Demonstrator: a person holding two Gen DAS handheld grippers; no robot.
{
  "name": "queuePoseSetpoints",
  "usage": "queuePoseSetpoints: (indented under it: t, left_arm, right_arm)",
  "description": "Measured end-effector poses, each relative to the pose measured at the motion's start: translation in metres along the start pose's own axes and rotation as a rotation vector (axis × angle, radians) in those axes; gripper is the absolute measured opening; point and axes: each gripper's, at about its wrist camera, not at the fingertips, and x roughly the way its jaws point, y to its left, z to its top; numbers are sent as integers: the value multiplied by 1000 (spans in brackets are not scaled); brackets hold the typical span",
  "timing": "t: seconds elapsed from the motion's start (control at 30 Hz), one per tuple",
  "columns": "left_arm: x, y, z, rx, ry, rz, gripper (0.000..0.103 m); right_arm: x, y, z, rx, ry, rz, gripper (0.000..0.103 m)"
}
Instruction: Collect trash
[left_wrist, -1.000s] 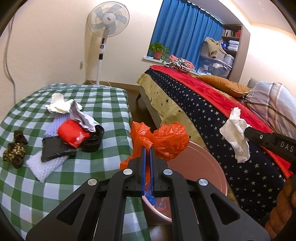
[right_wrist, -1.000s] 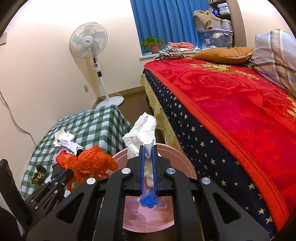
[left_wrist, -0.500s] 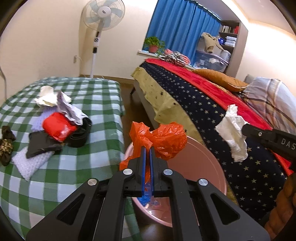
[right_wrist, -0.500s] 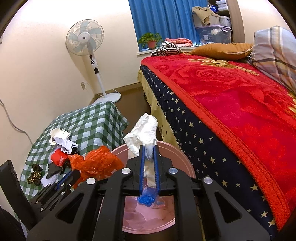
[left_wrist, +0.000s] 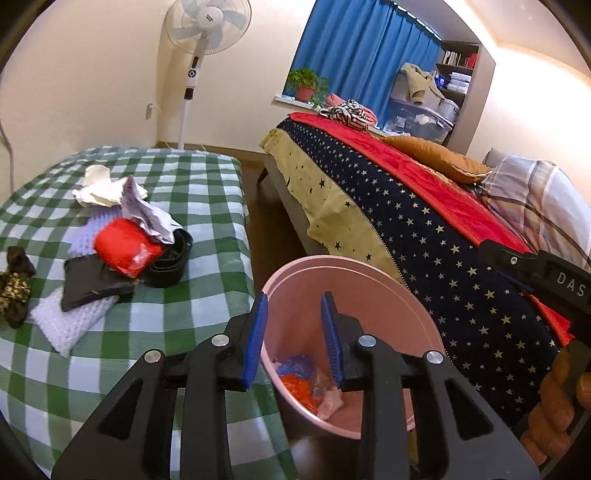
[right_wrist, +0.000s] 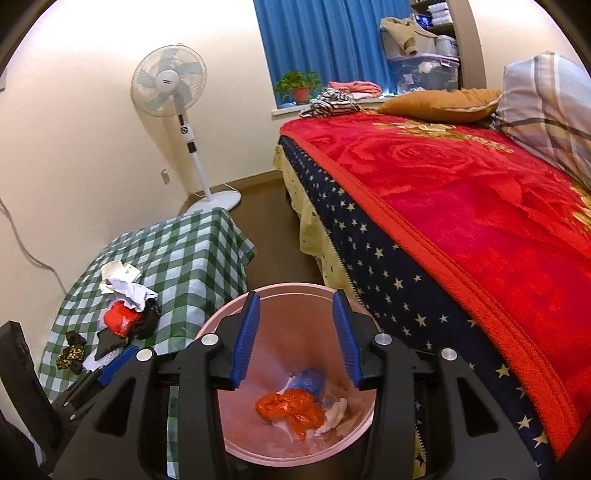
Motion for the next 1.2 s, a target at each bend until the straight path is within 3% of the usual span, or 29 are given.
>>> queuePoseSetpoints:
  t: [0.33, 0.63, 1.2]
  left_arm:
    - [-40, 28, 7, -25, -67, 65, 29]
    - [-67, 59, 9, -56, -113, 148, 29]
    - [-95, 134, 3, -169, -171, 367, 29]
  right_arm:
    - [-19, 28, -5, -49, -34, 63, 41]
    - [-25, 63, -10, -97, -46, 135, 33]
    - [26, 122, -20, -97, 44, 272, 21]
